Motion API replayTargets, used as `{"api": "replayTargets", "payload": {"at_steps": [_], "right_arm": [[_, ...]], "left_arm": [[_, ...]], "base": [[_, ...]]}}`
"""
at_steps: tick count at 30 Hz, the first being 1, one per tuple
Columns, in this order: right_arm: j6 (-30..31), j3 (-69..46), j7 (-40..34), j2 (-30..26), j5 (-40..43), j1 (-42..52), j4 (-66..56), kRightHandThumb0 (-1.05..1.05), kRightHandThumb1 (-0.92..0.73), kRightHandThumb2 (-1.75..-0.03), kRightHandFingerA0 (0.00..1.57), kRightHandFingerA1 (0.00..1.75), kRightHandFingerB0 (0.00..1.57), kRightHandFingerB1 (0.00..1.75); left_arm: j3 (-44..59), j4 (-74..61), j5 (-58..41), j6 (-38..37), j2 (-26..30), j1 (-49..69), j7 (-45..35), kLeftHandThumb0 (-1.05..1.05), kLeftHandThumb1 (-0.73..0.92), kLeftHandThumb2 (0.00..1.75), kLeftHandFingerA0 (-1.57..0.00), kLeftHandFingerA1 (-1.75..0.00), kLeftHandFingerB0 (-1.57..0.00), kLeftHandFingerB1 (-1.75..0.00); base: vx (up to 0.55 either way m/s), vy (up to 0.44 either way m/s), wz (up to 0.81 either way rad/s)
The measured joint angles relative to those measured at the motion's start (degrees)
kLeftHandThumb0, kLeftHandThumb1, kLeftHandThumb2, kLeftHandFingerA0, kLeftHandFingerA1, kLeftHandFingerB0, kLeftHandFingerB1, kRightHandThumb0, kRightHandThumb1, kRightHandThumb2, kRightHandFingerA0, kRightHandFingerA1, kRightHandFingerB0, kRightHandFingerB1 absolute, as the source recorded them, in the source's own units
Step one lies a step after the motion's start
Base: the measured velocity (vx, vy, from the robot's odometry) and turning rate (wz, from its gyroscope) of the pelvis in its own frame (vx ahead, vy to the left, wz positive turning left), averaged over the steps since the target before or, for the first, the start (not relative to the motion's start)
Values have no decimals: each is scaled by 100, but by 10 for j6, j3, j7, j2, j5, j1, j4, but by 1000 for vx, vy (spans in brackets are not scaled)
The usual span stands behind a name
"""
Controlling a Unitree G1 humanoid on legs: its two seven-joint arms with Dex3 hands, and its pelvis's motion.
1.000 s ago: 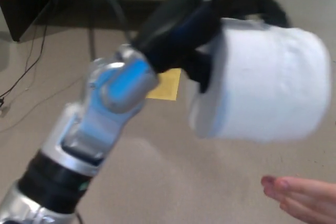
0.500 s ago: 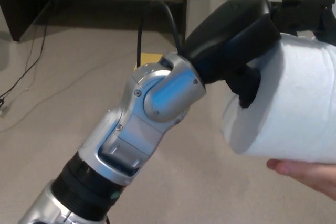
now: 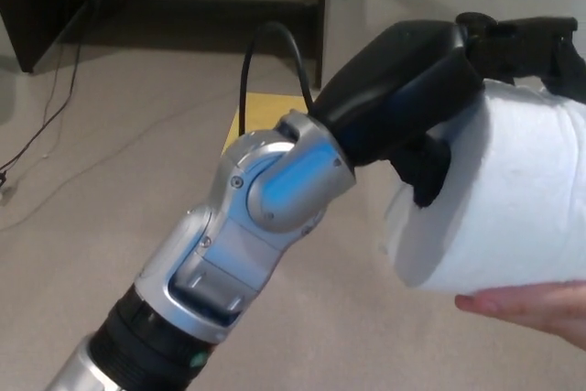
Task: A person is holding a toilet paper roll and the robot extends its left hand to grab the roll by inserting its thumb into the gap in the middle and brings its hand down by its side. Then it extends its arm again to hand the toilet paper roll back to the person.
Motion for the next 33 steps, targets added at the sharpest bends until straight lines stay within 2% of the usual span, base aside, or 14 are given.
{"api": "replayTargets", "payload": {"at_steps": [1, 2, 5, 6, 7, 13, 16, 19, 20, 21, 22, 24, 25, 33], "right_arm": [[0, 0, 0, 0, 0, 0, 0, -44, -54, -87, 67, 70, 42, 54], [0, 0, 0, 0, 0, 0, 0, -38, -67, -60, 70, 60, 48, 40], [0, 0, 0, 0, 0, 3, 0, -38, -67, -60, 70, 59, 49, 41], [0, 0, 0, 0, 0, 5, 0, -44, -54, -86, 65, 68, 42, 54], [0, 0, 0, 0, 0, 5, 0, -38, -67, -60, 70, 59, 48, 40], [0, 0, 0, 0, 0, 17, 0, -44, -55, -86, 62, 66, 42, 53], [0, 3, 0, 0, -1, 23, 0, -37, -67, -60, 68, 56, 49, 41], [0, 4, 0, 0, -2, 27, 0, -43, -54, -86, 62, 66, 42, 54], [0, 4, 0, 0, -2, 27, 0, -38, -67, -60, 70, 56, 48, 40], [0, 4, 0, 0, -2, 27, 0, -44, -55, -86, 63, 65, 41, 52], [0, 5, 0, 0, -3, 27, 0, -37, -68, -60, 69, 56, 47, 39], [0, 7, 0, 0, -6, 27, 1, -43, -55, -85, 63, 66, 42, 53], [0, 7, 0, 0, -6, 28, 1, -36, -67, -60, 69, 57, 48, 41], [1, 5, 0, 0, -9, 25, 2, -43, -55, -85, 61, 65, 41, 52]], "left_arm": [[0, -1, 0, 0, -1, 4, 1, -62, 46, 72, -19, -41, -8, -34], [0, -3, 1, 0, -2, 7, 1, -64, 47, 58, -13, -29, -3, -18], [0, -25, 1, 11, -3, 22, -1, -76, 44, 82, 0, -4, 0, -4], [0, -30, 1, 14, -3, 25, -3, -79, 44, 85, 0, 0, 0, -2], [0, -33, 1, 18, -3, 26, -5, -83, 45, 89, 0, -1, 0, -4], [4, -70, -8, 36, 4, 42, -25, -86, 47, 91, 0, -3, 0, -2], [8, -87, -12, 39, 13, 56, -34, -87, 47, 91, 0, -2, 0, 0], [16, -106, -21, 41, 21, 73, -44, -88, 48, 90, 0, -1, 0, 0], [21, -110, -26, 41, 25, 77, -48, -86, 48, 89, 0, 0, 0, 0], [25, -112, -29, 41, 28, 79, -52, -88, 53, 57, 0, 0, 0, 0], [31, -116, -35, 41, 34, 83, -56, -88, 52, 58, 0, 0, 0, 0], [47, -124, -45, 41, 43, 92, -64, -88, 51, 57, 0, 0, 0, 0], [51, -125, -49, 41, 46, 95, -66, -92, 50, 59, 0, 0, 0, 0], [108, -130, -87, 42, 86, 106, -88, -80, 45, 85, 0, 0, 0, 0]], "base": [[0, 0, 0], [0, 0, 0], [0, 0, 0], [0, 0, 0], [0, 0, 0], [0, 0, 0], [0, 0, 0], [0, 0, 0], [0, 0, 0], [0, 0, 0], [0, 0, 0], [0, 0, 0], [0, 0, 0], [0, 0, 0]]}}
